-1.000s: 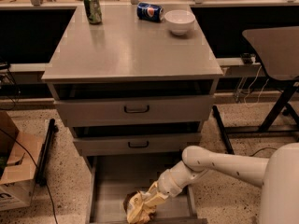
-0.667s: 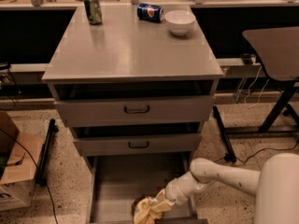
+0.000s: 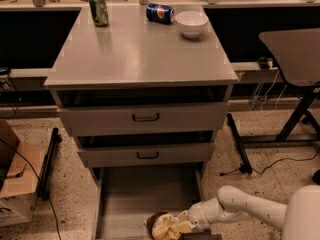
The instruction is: Place brown chip bag into bottom drawer
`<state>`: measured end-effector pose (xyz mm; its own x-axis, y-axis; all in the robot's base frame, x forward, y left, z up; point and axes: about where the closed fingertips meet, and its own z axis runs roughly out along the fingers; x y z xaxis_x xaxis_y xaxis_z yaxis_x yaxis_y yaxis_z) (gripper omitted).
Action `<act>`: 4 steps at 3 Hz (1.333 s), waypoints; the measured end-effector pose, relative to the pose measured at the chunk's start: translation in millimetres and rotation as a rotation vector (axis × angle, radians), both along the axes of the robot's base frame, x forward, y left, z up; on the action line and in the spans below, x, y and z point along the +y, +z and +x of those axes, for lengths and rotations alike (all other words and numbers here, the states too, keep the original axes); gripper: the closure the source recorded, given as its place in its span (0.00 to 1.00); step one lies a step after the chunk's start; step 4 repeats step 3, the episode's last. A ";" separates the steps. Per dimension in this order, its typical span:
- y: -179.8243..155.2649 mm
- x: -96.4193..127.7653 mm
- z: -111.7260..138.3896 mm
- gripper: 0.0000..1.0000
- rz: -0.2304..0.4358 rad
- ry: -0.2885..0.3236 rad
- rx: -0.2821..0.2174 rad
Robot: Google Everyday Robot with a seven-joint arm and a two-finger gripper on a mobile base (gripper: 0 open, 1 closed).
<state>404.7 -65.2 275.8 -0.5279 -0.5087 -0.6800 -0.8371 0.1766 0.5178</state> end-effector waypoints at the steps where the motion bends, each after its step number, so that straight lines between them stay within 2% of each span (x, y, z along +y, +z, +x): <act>1: -1.3 -1.4 -1.4 0.21 0.002 -0.006 0.003; 2: -1.3 -1.4 -1.4 0.01 0.002 -0.006 0.003; 4: -1.3 -1.4 -1.4 0.00 0.002 -0.006 0.003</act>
Offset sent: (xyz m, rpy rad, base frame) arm -0.0014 -0.0015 -0.0013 0.0016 0.0029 -0.0065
